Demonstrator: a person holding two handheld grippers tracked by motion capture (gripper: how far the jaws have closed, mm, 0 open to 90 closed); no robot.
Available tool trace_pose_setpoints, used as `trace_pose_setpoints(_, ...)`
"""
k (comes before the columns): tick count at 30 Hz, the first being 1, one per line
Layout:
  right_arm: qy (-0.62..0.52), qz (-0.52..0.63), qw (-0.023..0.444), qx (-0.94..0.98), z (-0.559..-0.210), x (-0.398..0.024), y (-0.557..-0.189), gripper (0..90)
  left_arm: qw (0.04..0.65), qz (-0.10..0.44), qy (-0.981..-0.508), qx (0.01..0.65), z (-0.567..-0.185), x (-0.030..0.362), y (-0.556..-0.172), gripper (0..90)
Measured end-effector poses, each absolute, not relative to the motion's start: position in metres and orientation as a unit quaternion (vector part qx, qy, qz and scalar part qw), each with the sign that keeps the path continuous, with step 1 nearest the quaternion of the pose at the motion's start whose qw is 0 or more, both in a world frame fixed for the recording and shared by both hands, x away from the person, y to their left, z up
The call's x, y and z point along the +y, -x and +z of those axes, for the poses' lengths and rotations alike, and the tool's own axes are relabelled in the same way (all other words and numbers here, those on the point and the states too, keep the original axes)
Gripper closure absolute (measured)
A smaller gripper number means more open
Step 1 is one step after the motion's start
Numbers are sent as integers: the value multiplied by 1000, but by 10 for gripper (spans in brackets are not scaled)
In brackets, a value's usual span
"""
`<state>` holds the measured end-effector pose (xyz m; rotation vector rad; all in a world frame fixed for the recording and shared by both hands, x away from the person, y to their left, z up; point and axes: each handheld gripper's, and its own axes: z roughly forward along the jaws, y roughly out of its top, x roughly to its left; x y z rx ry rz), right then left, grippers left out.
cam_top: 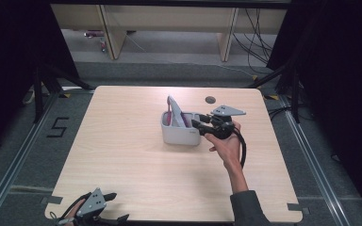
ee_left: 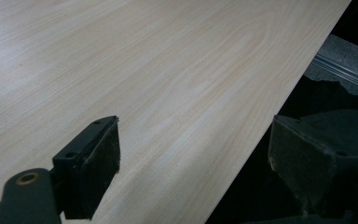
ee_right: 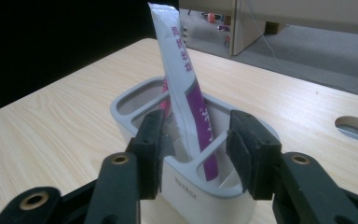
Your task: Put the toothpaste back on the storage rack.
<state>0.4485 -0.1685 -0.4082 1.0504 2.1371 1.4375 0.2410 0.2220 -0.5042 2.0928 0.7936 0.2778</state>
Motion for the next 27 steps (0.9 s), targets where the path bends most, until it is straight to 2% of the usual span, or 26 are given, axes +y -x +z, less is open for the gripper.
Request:
trace_pose_setpoints(4, -378, 510, 178, 751, -407, -172, -442, 544, 427, 113, -839, 317, -504, 223, -242, 160)
trace_pose_setpoints(7, -379, 512, 180, 750, -407, -174, -437, 483, 427, 116, -838, 318, -504, 223, -241, 160)
trace_pose_setpoints(10, -384, 510, 177, 749, -405, -176, -429, 472, 426, 114, -840, 316, -504, 223, -241, 160)
trace_pose_setpoints(15, -382, 509, 180, 750, -404, -179, -419, 405, 426, 114, -840, 316, -504, 223, -241, 160)
trace_pose_setpoints(21, -390, 515, 175, 743, -406, -178, -406, 378, 422, 119, -840, 318, -504, 223, -242, 160)
trace_pose_setpoints(23, -381, 513, 186, 747, -408, -178, -404, 366, 424, 120, -839, 319, -504, 223, -242, 160)
trace_pose_setpoints(27, -388, 506, 170, 751, -410, -178, -397, 358, 426, 115, -840, 317, -504, 223, -242, 160)
